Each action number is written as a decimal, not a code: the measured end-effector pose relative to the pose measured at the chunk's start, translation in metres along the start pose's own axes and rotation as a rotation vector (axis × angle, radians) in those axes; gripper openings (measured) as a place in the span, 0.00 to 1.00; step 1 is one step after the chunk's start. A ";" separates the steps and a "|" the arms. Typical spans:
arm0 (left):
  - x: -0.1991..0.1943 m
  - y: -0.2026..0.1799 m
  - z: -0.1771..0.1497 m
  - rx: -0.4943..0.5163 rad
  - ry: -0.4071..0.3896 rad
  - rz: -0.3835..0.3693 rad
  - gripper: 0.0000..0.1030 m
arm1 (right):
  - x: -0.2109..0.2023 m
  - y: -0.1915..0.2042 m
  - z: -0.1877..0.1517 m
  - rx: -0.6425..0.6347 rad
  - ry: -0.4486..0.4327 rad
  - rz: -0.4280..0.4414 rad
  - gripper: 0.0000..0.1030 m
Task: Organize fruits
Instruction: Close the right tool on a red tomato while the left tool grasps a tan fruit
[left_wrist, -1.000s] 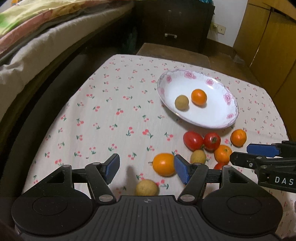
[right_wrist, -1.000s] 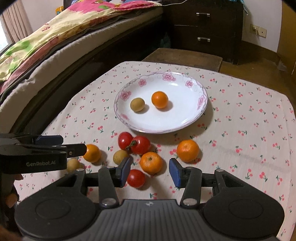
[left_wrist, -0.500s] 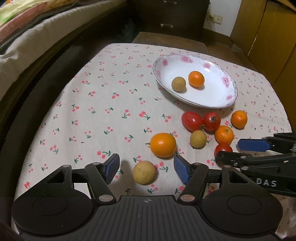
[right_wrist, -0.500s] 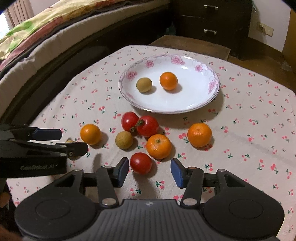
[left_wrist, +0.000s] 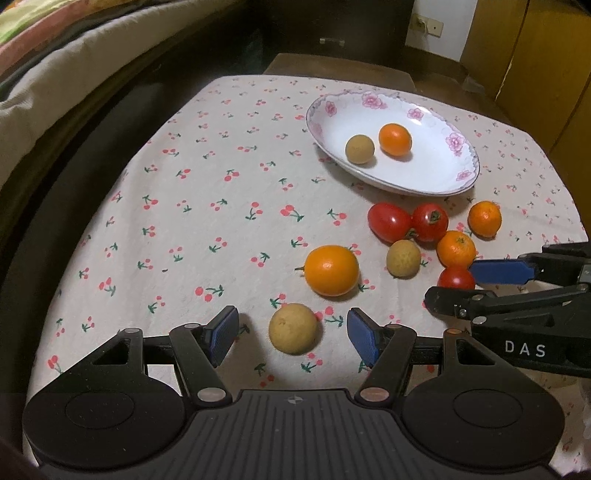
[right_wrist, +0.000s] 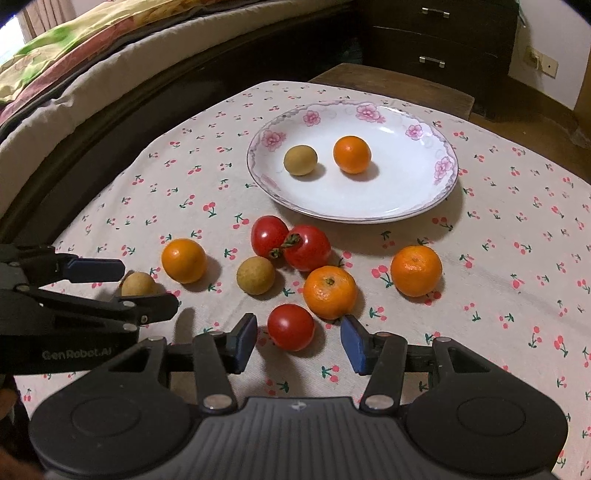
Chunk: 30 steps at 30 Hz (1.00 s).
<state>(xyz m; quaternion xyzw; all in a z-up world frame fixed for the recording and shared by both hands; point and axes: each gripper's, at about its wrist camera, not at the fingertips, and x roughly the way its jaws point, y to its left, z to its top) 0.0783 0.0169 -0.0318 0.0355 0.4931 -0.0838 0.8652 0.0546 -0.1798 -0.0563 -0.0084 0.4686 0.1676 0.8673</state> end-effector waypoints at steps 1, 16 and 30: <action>0.001 0.000 0.000 0.003 0.001 0.001 0.70 | 0.000 0.001 0.000 -0.006 0.000 -0.003 0.49; 0.001 -0.004 -0.003 0.041 -0.015 0.019 0.55 | 0.000 0.005 0.000 -0.040 0.003 -0.031 0.39; -0.001 -0.007 -0.003 0.055 -0.006 0.016 0.39 | -0.002 0.006 -0.001 -0.052 0.014 -0.025 0.28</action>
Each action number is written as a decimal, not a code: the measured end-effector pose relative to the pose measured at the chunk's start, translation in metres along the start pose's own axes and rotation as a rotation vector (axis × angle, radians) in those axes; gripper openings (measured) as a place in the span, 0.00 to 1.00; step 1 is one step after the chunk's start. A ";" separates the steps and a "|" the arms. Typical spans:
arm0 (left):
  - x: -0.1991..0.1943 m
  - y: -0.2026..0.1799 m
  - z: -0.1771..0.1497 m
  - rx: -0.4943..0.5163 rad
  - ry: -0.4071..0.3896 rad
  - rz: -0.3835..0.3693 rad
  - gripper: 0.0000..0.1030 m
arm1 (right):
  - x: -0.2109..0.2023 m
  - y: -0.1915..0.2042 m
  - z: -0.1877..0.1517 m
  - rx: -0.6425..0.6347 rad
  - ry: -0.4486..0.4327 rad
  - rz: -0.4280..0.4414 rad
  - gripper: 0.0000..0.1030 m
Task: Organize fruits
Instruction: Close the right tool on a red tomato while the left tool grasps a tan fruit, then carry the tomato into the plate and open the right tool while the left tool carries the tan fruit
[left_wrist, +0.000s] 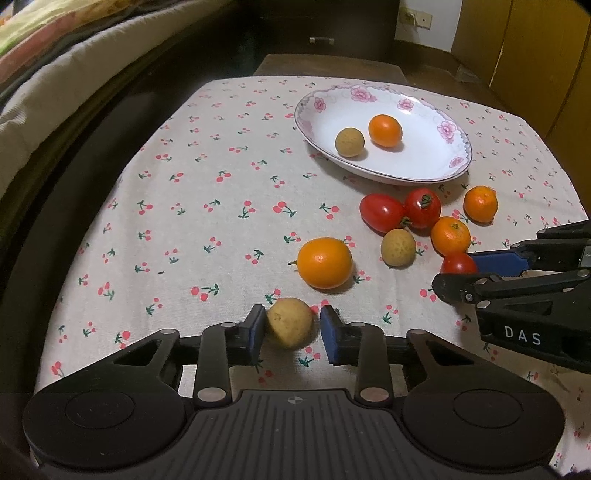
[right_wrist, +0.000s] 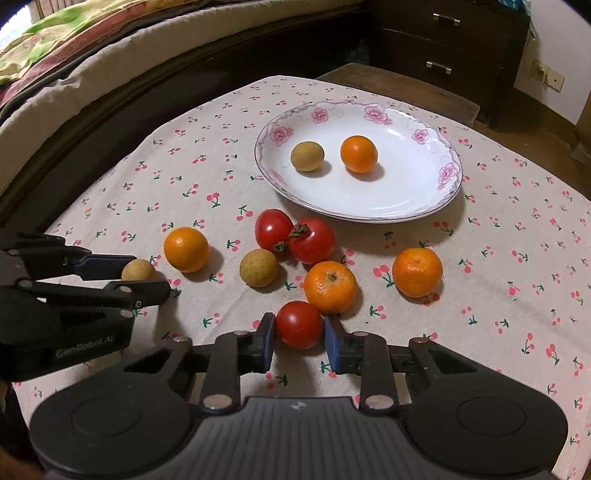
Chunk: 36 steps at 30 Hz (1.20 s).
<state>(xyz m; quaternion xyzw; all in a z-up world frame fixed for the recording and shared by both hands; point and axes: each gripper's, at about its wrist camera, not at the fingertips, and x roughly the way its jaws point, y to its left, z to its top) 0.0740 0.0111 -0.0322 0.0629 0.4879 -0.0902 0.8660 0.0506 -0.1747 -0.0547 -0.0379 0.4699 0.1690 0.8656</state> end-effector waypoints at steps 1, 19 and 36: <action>0.000 0.000 0.000 0.000 0.000 0.001 0.38 | 0.000 0.000 0.000 0.000 0.001 0.001 0.28; -0.005 0.002 0.001 -0.013 -0.003 -0.016 0.35 | -0.009 0.000 0.000 0.011 -0.011 0.018 0.28; -0.012 -0.002 0.010 -0.027 -0.029 -0.041 0.35 | -0.021 -0.007 0.004 0.039 -0.043 0.027 0.28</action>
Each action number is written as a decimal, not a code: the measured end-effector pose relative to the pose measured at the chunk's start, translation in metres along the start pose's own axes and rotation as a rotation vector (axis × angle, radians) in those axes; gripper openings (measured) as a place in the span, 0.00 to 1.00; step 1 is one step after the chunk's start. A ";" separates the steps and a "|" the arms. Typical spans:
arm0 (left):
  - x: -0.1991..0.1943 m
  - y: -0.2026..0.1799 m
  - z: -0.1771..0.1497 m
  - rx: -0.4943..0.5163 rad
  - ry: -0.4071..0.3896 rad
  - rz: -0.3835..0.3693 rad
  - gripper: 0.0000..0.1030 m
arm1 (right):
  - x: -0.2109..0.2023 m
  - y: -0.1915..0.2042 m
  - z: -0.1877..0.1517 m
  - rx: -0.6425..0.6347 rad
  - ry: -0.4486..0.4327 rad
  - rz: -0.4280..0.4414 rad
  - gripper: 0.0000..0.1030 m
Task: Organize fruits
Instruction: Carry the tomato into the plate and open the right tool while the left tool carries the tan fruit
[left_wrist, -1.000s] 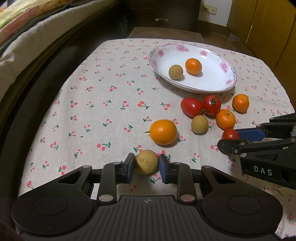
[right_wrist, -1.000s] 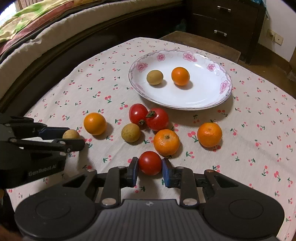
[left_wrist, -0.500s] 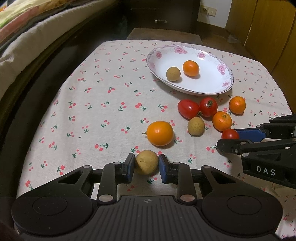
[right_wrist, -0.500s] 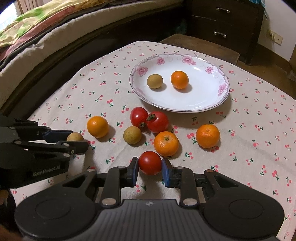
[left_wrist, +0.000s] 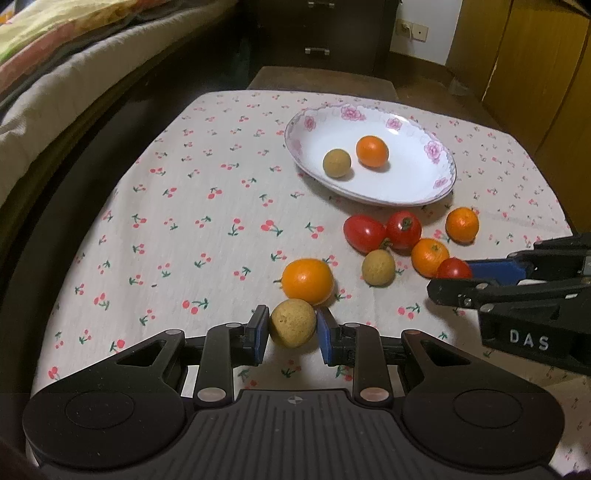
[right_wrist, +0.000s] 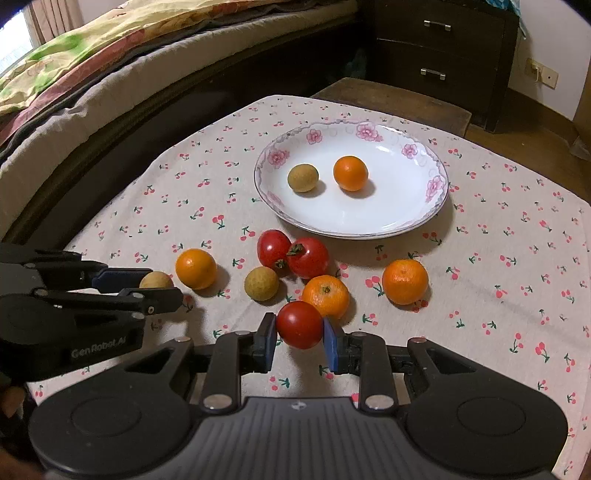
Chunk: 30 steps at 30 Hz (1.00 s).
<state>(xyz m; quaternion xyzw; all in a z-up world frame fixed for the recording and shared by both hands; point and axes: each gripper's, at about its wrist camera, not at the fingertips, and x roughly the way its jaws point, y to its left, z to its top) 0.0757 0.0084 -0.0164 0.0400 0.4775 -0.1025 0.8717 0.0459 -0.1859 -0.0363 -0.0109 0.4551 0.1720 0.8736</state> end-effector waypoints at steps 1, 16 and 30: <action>0.000 -0.001 0.001 -0.002 -0.003 -0.003 0.35 | 0.000 0.000 0.000 0.000 -0.001 0.000 0.28; 0.000 -0.017 0.029 0.013 -0.047 -0.031 0.35 | -0.009 -0.019 0.013 0.057 -0.042 -0.018 0.28; 0.005 -0.031 0.055 0.026 -0.070 -0.047 0.35 | -0.011 -0.032 0.029 0.083 -0.068 -0.028 0.28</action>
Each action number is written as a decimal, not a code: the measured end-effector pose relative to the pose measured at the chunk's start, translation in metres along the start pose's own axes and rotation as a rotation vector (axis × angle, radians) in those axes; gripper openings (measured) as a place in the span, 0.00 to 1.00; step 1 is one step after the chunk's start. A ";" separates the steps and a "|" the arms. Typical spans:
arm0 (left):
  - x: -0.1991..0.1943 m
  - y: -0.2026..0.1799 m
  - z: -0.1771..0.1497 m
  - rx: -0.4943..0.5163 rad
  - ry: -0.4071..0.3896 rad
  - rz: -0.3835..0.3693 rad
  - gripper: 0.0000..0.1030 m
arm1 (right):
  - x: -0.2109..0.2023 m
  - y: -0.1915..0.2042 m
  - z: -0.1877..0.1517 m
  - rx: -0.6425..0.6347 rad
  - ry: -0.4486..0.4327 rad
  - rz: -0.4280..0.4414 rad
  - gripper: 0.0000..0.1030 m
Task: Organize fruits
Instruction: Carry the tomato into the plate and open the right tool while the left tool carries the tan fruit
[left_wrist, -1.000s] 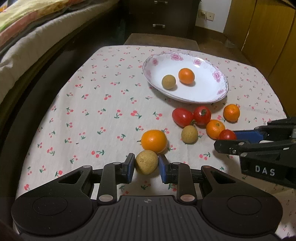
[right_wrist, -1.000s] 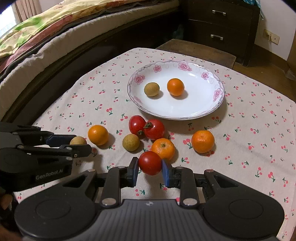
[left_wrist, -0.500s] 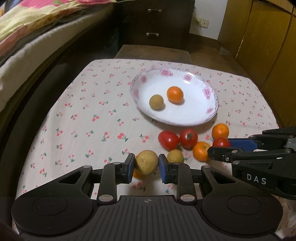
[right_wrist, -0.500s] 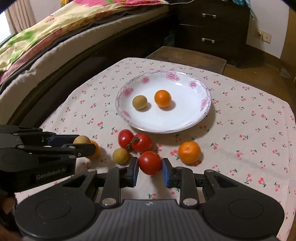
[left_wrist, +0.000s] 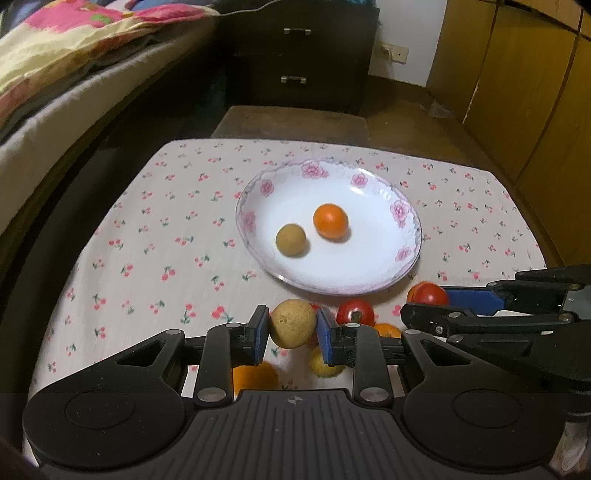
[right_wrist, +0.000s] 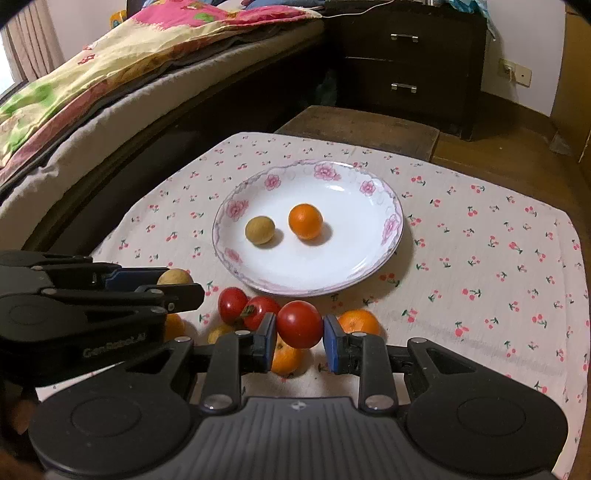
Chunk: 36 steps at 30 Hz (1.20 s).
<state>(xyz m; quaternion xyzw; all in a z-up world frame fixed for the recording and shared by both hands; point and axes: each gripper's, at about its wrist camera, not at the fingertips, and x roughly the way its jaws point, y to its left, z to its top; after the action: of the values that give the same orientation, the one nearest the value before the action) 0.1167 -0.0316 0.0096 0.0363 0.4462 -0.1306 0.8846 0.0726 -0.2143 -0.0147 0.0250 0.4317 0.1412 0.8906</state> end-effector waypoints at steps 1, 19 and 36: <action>0.001 -0.001 0.002 0.002 -0.002 0.000 0.35 | 0.000 -0.001 0.001 0.002 -0.002 -0.001 0.28; 0.012 0.004 0.025 0.007 -0.021 0.007 0.36 | 0.008 -0.021 0.022 0.039 -0.024 -0.015 0.28; -0.001 0.124 0.019 -0.278 -0.012 0.036 0.37 | 0.018 -0.008 0.016 0.021 0.008 0.003 0.28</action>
<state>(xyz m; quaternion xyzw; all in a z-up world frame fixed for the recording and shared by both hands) 0.1637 0.0842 0.0155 -0.0795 0.4542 -0.0518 0.8858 0.0975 -0.2161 -0.0202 0.0345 0.4367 0.1381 0.8883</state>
